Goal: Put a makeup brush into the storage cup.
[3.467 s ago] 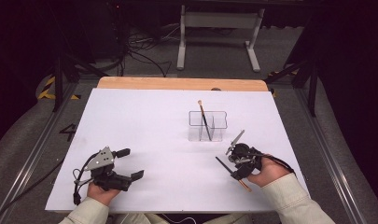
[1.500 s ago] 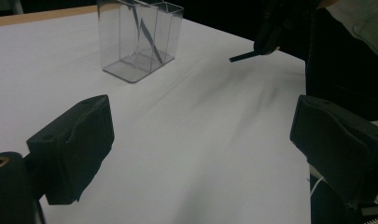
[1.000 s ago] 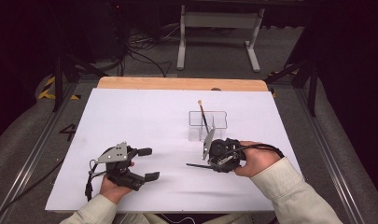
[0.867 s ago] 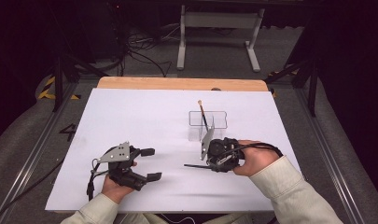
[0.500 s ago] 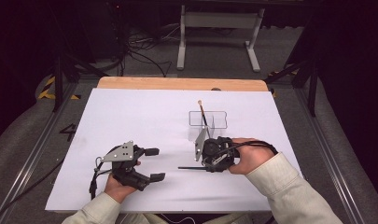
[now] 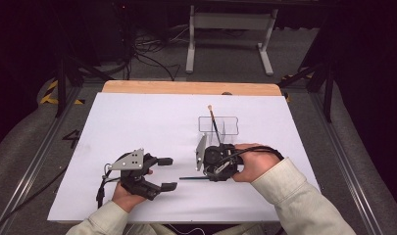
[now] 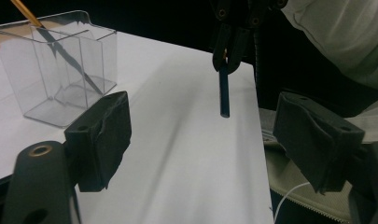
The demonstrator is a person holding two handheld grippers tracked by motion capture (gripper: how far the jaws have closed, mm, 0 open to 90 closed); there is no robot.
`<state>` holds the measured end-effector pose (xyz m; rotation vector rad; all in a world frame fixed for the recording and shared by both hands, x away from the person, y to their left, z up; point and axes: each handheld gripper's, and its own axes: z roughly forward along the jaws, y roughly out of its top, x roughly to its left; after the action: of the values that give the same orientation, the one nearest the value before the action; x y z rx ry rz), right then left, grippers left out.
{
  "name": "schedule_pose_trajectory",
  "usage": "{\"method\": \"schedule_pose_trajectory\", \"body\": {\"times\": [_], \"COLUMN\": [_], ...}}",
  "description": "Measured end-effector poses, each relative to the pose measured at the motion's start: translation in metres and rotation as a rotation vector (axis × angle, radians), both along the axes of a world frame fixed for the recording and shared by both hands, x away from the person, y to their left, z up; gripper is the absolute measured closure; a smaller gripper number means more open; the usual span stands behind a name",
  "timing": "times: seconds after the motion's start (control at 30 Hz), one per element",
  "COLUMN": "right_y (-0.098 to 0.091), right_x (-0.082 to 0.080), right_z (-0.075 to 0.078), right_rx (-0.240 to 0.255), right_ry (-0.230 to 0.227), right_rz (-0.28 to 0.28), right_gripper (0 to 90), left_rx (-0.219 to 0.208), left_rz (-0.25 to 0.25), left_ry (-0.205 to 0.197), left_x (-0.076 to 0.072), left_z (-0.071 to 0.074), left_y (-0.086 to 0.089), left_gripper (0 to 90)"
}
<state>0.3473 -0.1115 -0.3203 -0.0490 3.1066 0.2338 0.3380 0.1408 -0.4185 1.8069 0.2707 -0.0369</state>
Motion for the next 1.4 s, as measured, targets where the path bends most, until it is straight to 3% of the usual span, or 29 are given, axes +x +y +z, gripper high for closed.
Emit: {"method": "schedule_pose_trajectory", "body": {"times": [0.1,0.57,0.9,1.4], "right_y": [0.003,0.011,0.016,0.019], "right_x": [0.0,0.003,0.003,0.001], "right_z": [-0.001,-0.001,0.0,0.0], "right_rx": [-0.002,0.005,0.011,0.004], "right_ry": [0.004,0.006,-0.002,-0.008], "right_rz": [0.005,0.008,0.006,0.027], "right_gripper": [83.2,83.2,83.2,83.2], "left_rx": [-0.006,0.021,0.048,0.096], "left_rz": [-0.026,-0.055,-0.07,-0.078], "left_ry": [0.006,-0.002,0.001,0.029], "left_x": [0.001,0.002,0.002,0.002], "left_z": [0.001,0.001,0.0,-0.001], "left_y": [-0.003,-0.015,-0.014,-0.017], "left_gripper": [24.1,33.0,51.9,72.5]}}
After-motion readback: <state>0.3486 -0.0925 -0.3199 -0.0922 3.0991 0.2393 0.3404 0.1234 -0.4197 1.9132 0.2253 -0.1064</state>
